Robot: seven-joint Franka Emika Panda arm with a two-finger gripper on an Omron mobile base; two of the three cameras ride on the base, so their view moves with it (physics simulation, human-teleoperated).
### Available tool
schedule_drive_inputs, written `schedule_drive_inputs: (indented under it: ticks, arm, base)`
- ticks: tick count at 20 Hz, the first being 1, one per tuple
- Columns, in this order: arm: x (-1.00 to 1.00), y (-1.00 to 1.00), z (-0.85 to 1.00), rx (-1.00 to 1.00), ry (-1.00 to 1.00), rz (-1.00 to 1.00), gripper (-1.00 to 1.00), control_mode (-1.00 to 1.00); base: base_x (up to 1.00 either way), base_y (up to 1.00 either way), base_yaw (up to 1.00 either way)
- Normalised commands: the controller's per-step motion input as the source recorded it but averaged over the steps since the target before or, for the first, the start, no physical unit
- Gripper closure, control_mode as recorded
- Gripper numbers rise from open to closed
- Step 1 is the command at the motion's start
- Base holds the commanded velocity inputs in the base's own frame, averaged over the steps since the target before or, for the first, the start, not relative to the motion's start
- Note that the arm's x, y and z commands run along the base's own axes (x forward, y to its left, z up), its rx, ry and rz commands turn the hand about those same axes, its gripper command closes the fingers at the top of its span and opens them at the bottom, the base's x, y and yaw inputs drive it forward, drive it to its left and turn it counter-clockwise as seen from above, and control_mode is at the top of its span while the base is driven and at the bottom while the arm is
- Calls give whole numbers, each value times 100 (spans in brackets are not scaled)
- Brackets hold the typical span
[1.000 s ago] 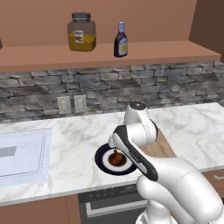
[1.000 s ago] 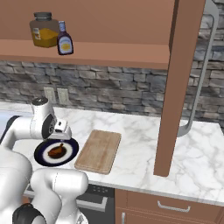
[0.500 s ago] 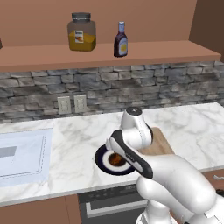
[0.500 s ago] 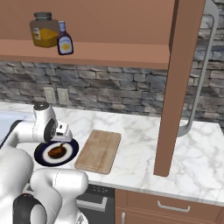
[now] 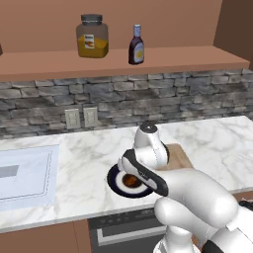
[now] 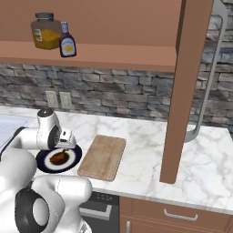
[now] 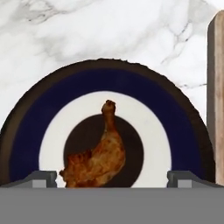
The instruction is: Pick the chicken drumstick from the plate and place it on the cutting board. Then pick the condiment bottle from the cabinet and place it next to the cutting board.
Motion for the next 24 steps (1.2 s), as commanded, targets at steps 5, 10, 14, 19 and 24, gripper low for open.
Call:
schedule_drive_inputs:
  ticks: [5,10,14,19,24]
  arm:
    - [10,6,-15,0,0,0,-100,-100]
    - [9,4,-17,0,0,0,-100,-100]
    - [8,1,-17,0,0,0,-100,-100]
    - [8,2,-17,0,0,0,-100,-100]
    - [8,2,-17,0,0,0,-100,-100]
  base:
    - [0,0,0]
    - [0,0,0]
    - [0,0,0]
    - [0,0,0]
    - [0,0,0]
